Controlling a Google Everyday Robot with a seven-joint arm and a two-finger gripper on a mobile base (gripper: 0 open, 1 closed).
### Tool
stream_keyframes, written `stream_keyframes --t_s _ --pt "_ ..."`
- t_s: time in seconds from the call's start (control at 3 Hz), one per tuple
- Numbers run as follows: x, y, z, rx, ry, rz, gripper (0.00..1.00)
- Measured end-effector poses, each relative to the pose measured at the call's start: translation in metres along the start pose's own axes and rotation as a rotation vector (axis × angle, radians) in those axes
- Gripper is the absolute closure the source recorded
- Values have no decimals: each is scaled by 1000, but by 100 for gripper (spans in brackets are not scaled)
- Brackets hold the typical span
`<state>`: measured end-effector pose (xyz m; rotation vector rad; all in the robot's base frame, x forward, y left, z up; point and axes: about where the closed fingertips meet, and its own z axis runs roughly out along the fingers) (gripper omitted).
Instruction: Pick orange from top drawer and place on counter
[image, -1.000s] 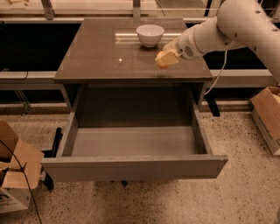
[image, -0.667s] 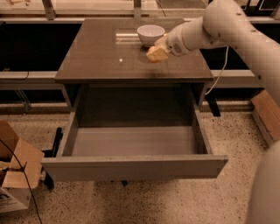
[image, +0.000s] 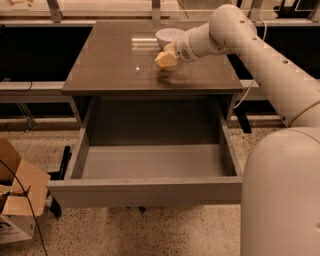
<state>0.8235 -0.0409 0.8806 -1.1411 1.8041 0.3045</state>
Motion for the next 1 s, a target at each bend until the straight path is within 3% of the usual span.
stream_keyframes --t_s 0.67,1.0 --pt "0 -5 29 -13 -8 15 11" --pt "1 -4 31 -16 -7 15 0"
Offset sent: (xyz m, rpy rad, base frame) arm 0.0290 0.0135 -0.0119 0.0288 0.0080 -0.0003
